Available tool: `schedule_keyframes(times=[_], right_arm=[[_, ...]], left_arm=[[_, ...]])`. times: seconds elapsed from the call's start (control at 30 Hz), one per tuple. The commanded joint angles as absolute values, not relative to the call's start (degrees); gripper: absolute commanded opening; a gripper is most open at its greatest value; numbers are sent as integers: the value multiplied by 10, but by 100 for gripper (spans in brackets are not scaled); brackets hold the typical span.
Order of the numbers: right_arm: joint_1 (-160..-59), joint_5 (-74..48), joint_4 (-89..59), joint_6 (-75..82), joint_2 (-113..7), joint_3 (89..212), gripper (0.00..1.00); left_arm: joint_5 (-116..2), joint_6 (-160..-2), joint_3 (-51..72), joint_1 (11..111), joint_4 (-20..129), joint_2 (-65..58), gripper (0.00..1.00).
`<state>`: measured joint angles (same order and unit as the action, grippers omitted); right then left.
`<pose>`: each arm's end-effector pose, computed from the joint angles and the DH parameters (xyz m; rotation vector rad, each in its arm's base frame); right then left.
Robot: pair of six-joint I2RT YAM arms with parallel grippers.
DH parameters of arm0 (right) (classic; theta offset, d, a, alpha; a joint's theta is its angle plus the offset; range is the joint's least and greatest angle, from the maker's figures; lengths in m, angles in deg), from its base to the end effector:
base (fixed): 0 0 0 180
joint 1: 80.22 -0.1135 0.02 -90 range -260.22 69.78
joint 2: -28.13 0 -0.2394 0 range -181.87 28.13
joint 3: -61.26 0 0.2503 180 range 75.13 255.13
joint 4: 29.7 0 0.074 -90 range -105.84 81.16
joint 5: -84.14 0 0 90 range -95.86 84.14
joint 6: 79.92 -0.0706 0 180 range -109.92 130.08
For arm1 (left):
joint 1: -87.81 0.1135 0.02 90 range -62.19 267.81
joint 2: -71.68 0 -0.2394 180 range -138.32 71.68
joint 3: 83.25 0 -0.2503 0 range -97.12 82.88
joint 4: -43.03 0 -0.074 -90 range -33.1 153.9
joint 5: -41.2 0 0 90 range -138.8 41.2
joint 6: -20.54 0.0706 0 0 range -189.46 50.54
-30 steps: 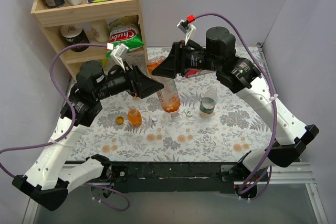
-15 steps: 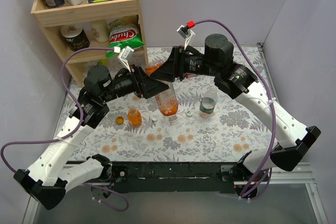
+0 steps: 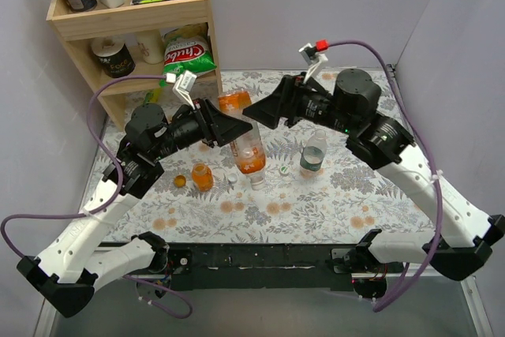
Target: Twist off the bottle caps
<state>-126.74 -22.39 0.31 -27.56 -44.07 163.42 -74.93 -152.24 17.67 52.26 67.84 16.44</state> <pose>0.1955 0.2354 0.4663 -0.3843 1.7056 1.3450 0.1852 -0.1705 0.4090 -0.3696 1.9444 -1.8586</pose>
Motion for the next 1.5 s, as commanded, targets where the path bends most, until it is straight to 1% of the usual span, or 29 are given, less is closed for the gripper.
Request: schedule_keyframes(times=[0.0, 0.03, 0.1, 0.17, 0.3, 0.33, 0.37, 0.4, 0.53, 0.67, 0.87, 1.17, 1.23, 1.27, 1.47], right_arm=[[-1264, -103, -41, -255, -346, 1603, 88], [-1264, -96, -55, -255, -331, 1566, 88], [-1264, -88, -91, -256, -291, 1533, 87], [-1264, -125, -117, -259, -274, 1496, 85], [-1294, -160, -121, -267, -277, 1457, 78], [-1306, -152, -124, -262, -276, 1449, 78], [-1318, -125, -124, -260, -271, 1440, 78], [-1341, -111, -123, -257, -269, 1430, 78], [-1380, -82, -106, -245, -283, 1424, 77], [-1406, -43, -94, -222, -297, 1430, 77], [-1407, -22, -81, -203, -286, 1425, 69], [-1407, -28, -106, -164, -286, 1431, 66], [-1407, -36, -110, -157, -298, 1438, 64], [-1407, -39, -108, -155, -302, 1443, 62], [-1407, -54, -128, -142, -320, 1458, 57]], left_arm=[[-651, -1563, 174, 526, 703, 189, 27], [-624, -1572, 176, 526, 696, 196, 28], [-602, -1595, 173, 526, 684, 200, 28], [-563, -1610, 162, 526, 680, 199, 27], [-500, -1640, 150, 526, 675, 197, 28], [-495, -1643, 149, 526, 674, 196, 28], [-463, -1646, 149, 526, 672, 197, 28], [-452, -1649, 147, 526, 670, 199, 28], [-423, -1668, 158, 526, 657, 213, 27], [-410, -1673, 163, 526, 653, 221, 27], [-405, -1676, 163, 526, 653, 227, 27], [-419, -1690, 174, 526, 657, 232, 26], [-421, -1694, 178, 526, 656, 233, 25], [-421, -1695, 178, 526, 655, 234, 26], [-428, -1698, 186, 526, 661, 238, 25]])
